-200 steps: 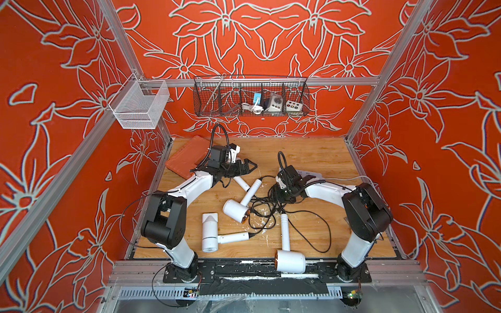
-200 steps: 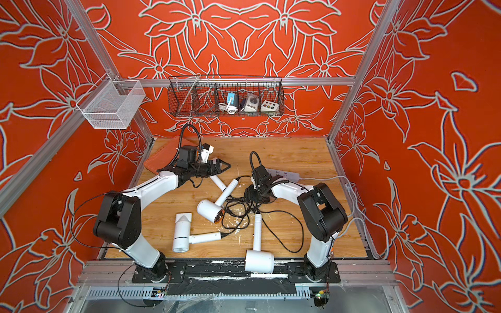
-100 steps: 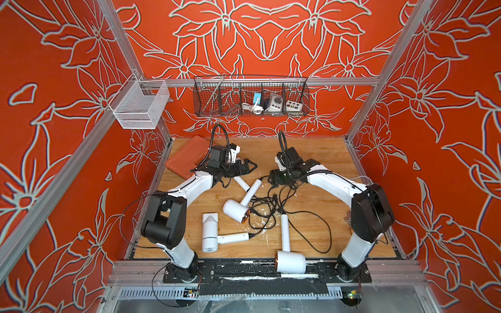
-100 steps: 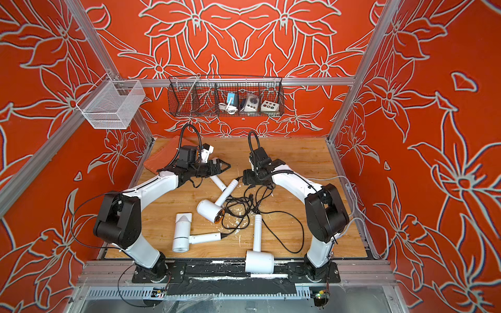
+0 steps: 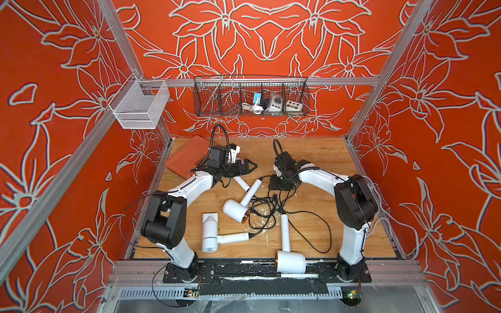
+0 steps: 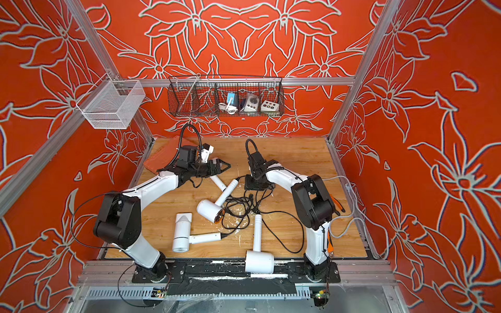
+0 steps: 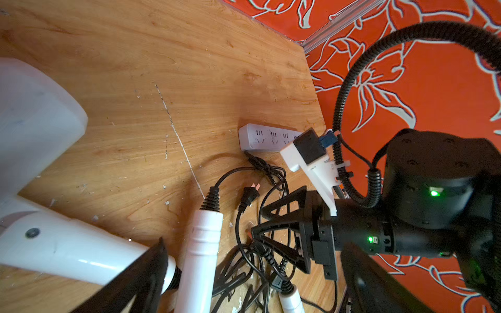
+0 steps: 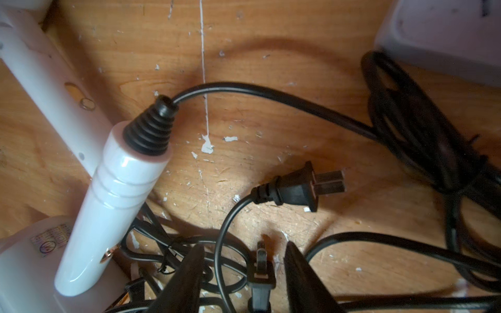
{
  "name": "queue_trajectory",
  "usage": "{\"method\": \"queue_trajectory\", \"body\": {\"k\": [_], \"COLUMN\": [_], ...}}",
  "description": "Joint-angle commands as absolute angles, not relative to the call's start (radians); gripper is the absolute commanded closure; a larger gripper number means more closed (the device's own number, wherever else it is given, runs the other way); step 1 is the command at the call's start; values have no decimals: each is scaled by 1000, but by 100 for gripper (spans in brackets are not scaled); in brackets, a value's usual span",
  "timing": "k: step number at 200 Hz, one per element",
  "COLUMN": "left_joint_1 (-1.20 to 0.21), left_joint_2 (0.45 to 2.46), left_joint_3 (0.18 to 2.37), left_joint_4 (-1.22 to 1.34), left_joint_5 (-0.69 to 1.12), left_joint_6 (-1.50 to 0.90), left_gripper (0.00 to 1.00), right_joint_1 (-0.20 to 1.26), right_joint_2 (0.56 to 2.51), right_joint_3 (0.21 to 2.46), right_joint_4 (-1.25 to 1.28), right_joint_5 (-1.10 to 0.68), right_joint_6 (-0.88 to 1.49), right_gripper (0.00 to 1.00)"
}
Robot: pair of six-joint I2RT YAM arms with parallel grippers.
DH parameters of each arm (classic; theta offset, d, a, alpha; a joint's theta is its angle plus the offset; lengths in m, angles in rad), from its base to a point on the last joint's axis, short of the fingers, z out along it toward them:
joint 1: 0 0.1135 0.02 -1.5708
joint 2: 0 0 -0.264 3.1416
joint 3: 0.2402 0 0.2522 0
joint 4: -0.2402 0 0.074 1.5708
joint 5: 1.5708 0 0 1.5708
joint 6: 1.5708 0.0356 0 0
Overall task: Charge the blow dryers
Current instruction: Pick up the plug from the center of the board.
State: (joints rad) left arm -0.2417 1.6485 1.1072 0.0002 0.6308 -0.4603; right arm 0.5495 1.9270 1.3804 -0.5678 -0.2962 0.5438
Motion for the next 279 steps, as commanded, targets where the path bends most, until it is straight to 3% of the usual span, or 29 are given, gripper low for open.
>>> {"method": "queue_trajectory", "body": {"k": [1,85,228,266,279], "left_joint_1": [-236,-235,-235,-235,-238], "left_joint_2": [1640,1637,1645,1643,1644], "left_joint_3": [1132,1131,1132,1129,1132], "left_joint_4": [-2,5,0,3,-3], "left_joint_5": [645,653,649,652,652], "left_joint_6": [-445,-451,-449,-450,-439], "left_gripper": [1,2,1,2,5], "right_joint_1": [549,555,587,588,583], "right_joint_2": [1916,1734,1865,1859,1846], "right_joint_3": [1365,1164,1232,1232,1241], "right_joint_4": [-581,-646,-585,-579,-580], "right_joint_5": [-280,-301,-344,-360,-362], "right_joint_6": [565,452,440,459,469], "right_gripper": [51,54,57,85,90]}}
